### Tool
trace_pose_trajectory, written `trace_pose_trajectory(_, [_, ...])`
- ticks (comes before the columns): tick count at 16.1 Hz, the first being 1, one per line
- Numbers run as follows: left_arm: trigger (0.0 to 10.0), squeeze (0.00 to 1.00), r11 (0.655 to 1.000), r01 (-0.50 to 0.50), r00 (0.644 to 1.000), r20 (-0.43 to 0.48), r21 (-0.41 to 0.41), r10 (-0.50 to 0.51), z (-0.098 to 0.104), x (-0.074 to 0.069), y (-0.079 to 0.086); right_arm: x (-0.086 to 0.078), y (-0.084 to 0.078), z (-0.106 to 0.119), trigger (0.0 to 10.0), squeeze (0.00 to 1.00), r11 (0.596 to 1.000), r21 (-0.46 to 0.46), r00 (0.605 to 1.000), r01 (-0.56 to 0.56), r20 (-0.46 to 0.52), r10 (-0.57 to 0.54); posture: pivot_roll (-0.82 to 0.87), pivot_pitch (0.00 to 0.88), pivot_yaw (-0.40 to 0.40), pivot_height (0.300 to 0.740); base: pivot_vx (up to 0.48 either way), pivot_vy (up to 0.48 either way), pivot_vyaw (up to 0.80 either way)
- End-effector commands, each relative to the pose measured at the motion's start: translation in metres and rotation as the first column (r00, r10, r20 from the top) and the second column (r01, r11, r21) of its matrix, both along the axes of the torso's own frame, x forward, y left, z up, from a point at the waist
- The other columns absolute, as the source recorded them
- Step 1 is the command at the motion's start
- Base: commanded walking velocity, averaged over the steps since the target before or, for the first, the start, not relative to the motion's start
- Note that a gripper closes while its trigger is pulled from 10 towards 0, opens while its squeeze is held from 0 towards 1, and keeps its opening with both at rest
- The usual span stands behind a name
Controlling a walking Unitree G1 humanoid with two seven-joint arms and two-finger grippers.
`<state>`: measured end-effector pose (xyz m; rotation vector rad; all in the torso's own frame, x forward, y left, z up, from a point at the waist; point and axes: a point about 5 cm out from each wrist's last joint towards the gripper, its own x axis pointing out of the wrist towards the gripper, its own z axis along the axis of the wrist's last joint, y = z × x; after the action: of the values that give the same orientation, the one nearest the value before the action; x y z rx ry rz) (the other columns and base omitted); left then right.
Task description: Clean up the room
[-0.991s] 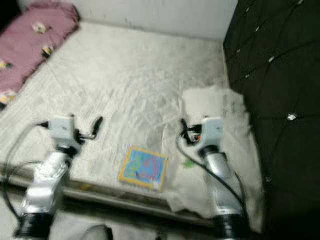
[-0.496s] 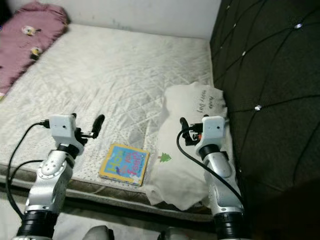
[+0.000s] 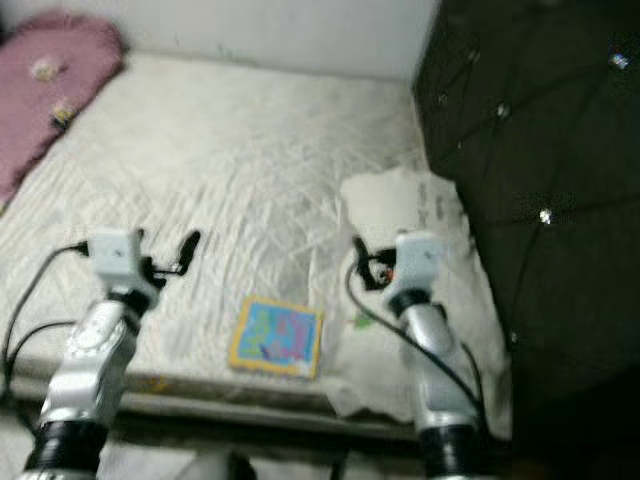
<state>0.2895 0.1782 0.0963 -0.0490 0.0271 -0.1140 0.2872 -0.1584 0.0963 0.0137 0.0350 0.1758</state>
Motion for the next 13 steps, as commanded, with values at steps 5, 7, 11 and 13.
trace_pose_trajectory(5, [10.0,0.0,1.0,0.007,1.0,-0.005,-0.015,-0.007,-0.0012,0.0006,-0.0044,0.0004,-0.0069,0.002,10.0,0.0,1.0,-0.014,1.0,0.013,0.008,-0.013,-0.04,0.037,-0.027,0.74,0.0,0.48,0.0])
trace_pose_trajectory(7, [10.0,0.0,1.0,0.006,1.0,-0.002,-0.014,-0.006,-0.0006,0.0015,-0.0044,0.001,-0.0064,0.0025,10.0,0.0,1.0,-0.011,1.0,0.011,0.012,-0.011,-0.04,0.037,-0.027,0.74,0.0,0.48,0.0])
trace_pose_trajectory(11, [10.0,0.0,1.0,0.005,1.0,-0.004,-0.015,-0.005,-0.0009,0.0019,-0.0048,0.0012,-0.0063,0.0024,10.0,0.0,1.0,-0.013,1.0,0.006,0.015,-0.006,-0.04,0.029,-0.024,0.74,0.0,0.48,0.0])
trace_pose_trajectory(13, [10.0,0.0,1.0,0.007,1.0,-0.006,-0.015,-0.007,-0.0012,0.0021,-0.0048,0.0013,-0.006,0.0021,10.0,0.0,1.0,-0.015,1.0,0.005,0.014,-0.005,-0.04,0.029,-0.024,0.74,0.0,0.48,0.0])
